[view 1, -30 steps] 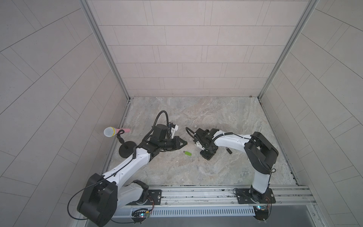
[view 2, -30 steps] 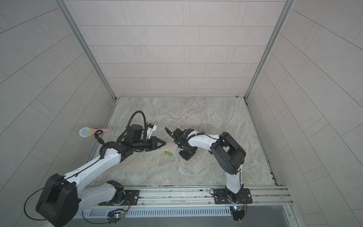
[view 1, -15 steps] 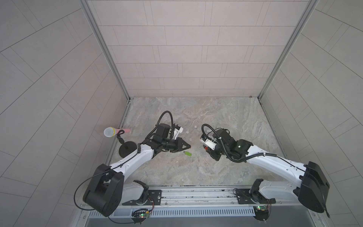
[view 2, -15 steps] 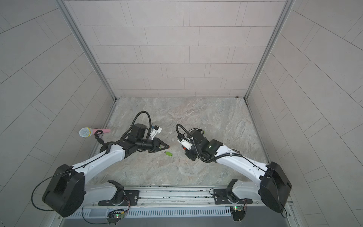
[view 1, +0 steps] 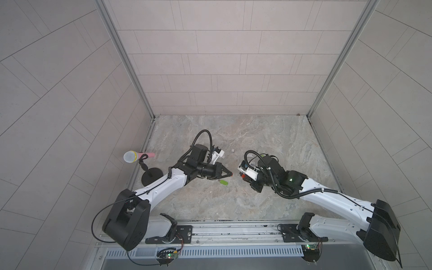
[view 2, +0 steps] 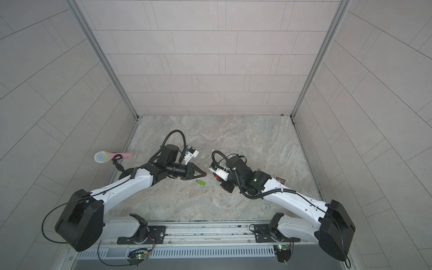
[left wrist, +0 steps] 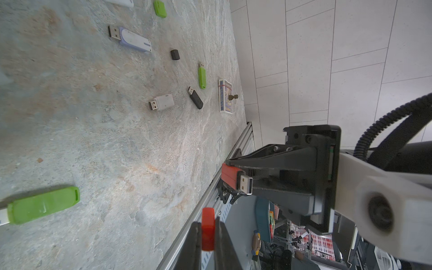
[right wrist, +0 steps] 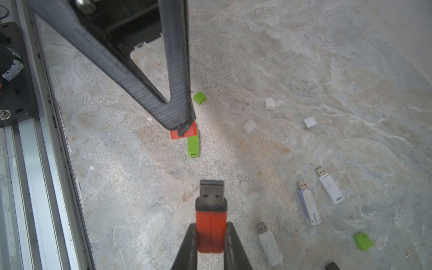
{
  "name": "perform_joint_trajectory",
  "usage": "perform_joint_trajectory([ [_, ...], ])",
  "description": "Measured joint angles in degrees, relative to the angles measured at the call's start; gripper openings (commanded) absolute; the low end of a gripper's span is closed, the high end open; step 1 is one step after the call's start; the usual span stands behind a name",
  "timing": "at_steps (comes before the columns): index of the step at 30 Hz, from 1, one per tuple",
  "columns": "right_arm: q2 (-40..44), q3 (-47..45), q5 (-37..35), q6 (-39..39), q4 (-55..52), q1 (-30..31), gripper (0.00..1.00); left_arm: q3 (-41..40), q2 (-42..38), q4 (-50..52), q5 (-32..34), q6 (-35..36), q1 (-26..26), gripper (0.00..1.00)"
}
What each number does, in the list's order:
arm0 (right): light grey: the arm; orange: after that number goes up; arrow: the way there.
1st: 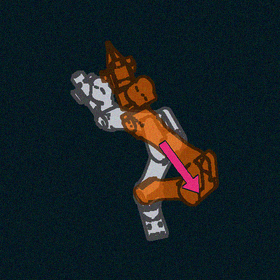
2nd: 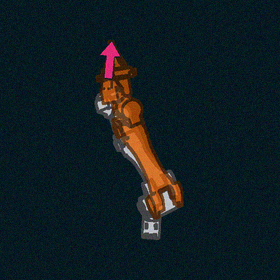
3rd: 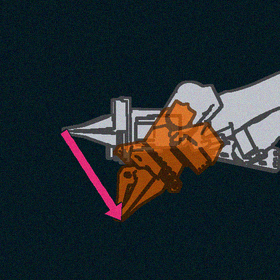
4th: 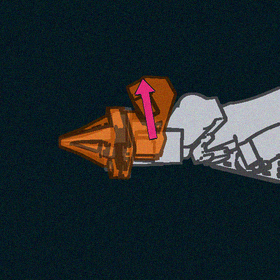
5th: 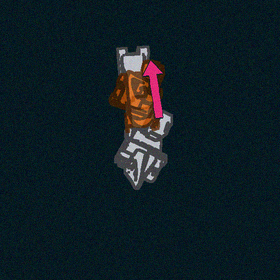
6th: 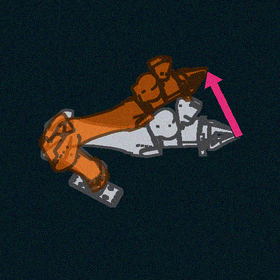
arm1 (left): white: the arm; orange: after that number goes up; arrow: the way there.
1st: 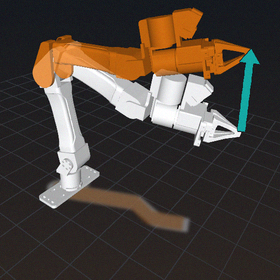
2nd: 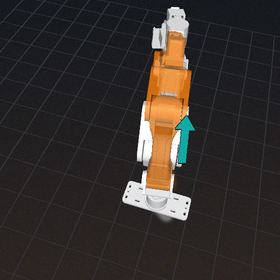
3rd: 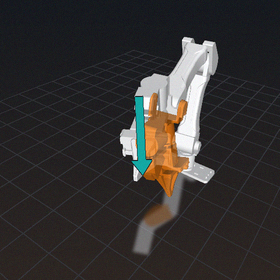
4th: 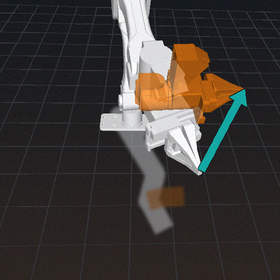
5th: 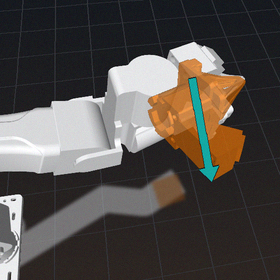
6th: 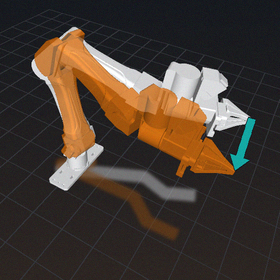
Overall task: Close the usb drive cover
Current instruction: Close the cover of the USB drive.
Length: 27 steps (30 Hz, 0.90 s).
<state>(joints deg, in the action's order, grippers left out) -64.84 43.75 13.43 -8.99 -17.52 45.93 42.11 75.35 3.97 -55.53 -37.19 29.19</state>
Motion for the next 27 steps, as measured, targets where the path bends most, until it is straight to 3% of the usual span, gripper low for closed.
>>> perform_joint_trajectory([
  [27, -6.9, 3.8, 0.1, -0.5, -0.3, 2.2, 0.12, 0.0, 0.0, -1.8, 1.4, -0.9, 0.5, 0.09],
])
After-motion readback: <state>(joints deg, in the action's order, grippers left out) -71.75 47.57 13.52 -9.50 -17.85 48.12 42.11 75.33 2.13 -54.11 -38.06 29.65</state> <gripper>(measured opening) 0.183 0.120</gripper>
